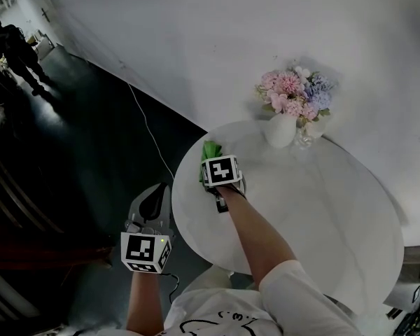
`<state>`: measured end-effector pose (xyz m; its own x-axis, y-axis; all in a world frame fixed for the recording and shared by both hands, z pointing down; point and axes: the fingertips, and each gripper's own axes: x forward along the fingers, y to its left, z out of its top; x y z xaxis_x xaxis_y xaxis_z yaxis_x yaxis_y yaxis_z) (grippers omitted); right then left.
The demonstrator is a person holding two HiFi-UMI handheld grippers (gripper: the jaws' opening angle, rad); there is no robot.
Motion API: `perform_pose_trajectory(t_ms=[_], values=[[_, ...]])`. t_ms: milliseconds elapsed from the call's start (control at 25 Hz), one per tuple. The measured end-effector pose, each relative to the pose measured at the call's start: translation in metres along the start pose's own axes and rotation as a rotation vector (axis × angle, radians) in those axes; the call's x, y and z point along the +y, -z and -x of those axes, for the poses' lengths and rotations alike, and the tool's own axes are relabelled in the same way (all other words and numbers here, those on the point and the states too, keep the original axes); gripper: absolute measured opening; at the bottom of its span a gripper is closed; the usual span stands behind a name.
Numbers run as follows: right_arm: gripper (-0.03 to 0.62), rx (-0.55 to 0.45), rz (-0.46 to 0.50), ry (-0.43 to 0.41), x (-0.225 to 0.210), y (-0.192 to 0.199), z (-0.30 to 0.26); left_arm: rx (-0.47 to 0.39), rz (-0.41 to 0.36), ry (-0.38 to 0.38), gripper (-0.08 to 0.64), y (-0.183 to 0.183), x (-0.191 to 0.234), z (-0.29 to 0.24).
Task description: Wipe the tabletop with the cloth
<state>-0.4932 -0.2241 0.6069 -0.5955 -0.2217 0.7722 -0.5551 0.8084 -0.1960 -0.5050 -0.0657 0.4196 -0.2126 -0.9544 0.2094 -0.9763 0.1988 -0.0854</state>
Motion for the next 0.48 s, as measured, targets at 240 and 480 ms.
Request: perform_pose_trajectory(t_ms=[240,480], values=[[0.044,0.028,0.069,0.075,-0.012,0.003,0.006,-0.006,-0.004,0.019,0.018,-0.001,-0.006,-0.004],[0.044,0.040,0.039,0.090,-0.025,0.009,0.011,-0.016,-0.012,0.035,0.018,-0.006,-0.015,-0.008]])
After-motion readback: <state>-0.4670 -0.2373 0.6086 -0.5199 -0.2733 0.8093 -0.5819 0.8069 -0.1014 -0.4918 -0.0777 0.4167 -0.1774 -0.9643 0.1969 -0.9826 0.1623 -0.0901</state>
